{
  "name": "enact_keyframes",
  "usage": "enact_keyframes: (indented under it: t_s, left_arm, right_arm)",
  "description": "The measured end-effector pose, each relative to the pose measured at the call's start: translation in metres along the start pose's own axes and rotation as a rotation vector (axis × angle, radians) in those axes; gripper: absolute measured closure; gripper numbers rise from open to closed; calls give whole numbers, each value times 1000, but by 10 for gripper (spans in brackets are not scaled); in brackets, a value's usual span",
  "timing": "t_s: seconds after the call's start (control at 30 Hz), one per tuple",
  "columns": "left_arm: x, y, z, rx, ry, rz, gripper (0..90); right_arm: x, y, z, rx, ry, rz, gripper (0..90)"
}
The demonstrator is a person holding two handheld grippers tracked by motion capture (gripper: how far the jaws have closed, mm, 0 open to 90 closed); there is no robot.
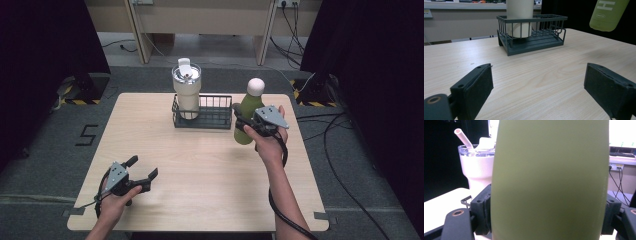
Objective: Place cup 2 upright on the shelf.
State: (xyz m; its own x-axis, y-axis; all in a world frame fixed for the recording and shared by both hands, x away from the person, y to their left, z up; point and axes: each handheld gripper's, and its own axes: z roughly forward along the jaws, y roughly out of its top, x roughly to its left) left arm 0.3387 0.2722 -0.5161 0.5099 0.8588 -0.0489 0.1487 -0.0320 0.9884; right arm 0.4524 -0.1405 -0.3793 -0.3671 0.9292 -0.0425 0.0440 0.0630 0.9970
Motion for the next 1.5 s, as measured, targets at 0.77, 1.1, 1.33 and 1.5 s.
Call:
enact_keyframes:
  t_s: [0.77, 1.1, 1.33, 1.5]
  left_arm:
    - [1, 0, 0, -1, -1, -3, 78]
    - [1, 0, -1, -3, -2, -6, 78]
    - [1, 0, -1, -3, -2, -5, 79]
    - [1, 0, -1, -3, -3, -6, 79]
  right_arm:
    - [6, 19, 29, -19, 7, 4, 225]
    - [11, 25, 43, -22, 8, 8, 225]
    - [14, 27, 52, -18, 7, 5, 225]
    - [15, 31, 58, -23, 6, 7, 225]
